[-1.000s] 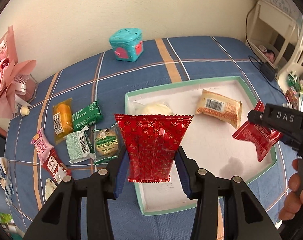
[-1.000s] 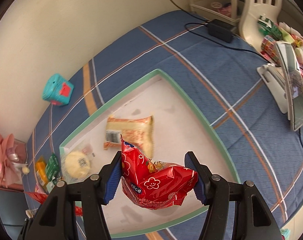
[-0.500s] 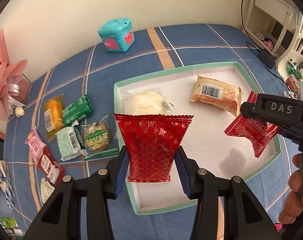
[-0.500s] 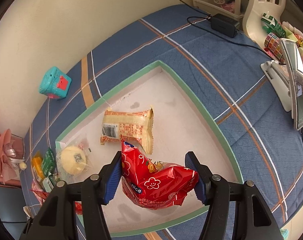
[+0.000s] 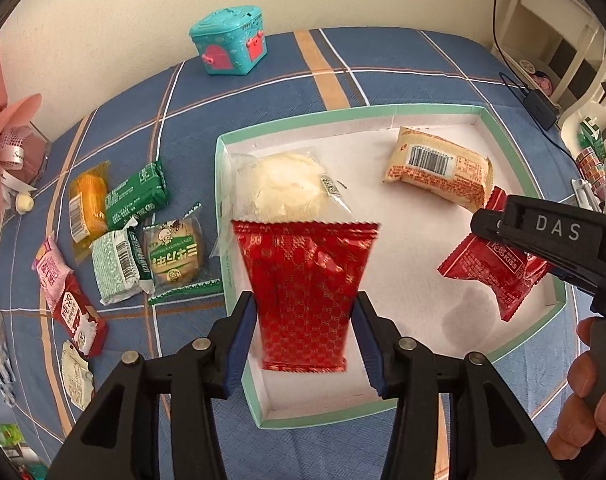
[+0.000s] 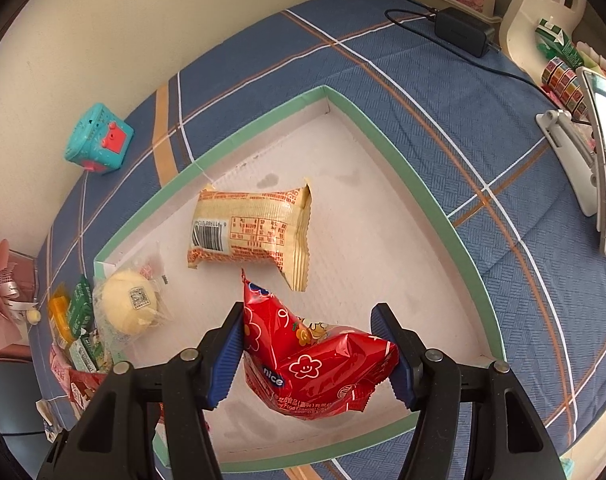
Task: Organize snacks
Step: 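Carry both red packs into the white tray and open both tools, then move both tools back over the remaining snacks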
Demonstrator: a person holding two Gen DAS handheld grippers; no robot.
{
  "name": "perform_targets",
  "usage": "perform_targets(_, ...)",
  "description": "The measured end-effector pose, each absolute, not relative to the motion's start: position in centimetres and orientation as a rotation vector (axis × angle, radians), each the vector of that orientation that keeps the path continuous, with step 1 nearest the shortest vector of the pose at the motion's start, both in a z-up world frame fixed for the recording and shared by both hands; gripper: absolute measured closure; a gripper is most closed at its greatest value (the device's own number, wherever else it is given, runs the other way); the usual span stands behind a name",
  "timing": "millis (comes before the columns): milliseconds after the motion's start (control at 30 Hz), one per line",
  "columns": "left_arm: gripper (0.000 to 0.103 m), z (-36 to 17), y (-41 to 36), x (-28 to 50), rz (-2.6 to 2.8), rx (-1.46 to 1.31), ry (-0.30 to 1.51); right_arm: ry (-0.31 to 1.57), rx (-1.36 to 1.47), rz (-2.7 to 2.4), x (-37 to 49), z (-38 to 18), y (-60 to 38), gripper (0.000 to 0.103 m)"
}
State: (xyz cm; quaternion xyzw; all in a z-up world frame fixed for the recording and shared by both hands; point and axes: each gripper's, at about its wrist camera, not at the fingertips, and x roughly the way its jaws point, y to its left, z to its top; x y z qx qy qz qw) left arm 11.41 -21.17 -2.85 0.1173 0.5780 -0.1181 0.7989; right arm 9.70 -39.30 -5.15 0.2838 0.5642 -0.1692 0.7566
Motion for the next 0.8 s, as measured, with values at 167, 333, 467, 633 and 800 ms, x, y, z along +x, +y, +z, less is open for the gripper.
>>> perform_targets(167,0.043,-3.0,-20.8,11.7,-0.236,0.234,1.249,1.237,0.617,-0.365,10.1,-5.4,-39.3,0.036)
perform_targets(333,0.04,-2.9,-20.2,12.0,-0.219,0.209,1.247,1.236,0.61,-0.355,10.4,-5.4,-39.1,0.036)
perform_targets(467,0.036,-2.9,-19.4,12.4,-0.198,0.18,1.251,1.238,0.595,-0.348,10.6,-5.4,-38.8,0.034)
perform_targets(633,0.036,-2.8,-17.9,13.1,-0.153,0.114,1.252,1.23,0.585,-0.336,10.6,-5.2,-38.4,0.027)
perform_targets(800,0.036,-2.6,-14.9,14.1,-0.062,0.01,1.248,1.227,0.536,-0.325,10.9,-4.8,-37.5,0.024)
